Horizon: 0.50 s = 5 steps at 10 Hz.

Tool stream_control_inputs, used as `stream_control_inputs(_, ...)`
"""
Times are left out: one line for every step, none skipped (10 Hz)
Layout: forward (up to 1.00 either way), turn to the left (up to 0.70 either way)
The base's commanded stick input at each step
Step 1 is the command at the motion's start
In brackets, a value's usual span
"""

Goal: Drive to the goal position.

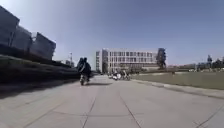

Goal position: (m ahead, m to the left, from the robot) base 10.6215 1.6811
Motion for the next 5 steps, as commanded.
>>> stream_control_inputs(1.0,0.42)
stream_control_inputs(1.0,0.37)
stream_control_inputs(1.0,0.19)
stream_control_inputs(1.0,0.05)
stream_control_inputs(1.0,0.02)
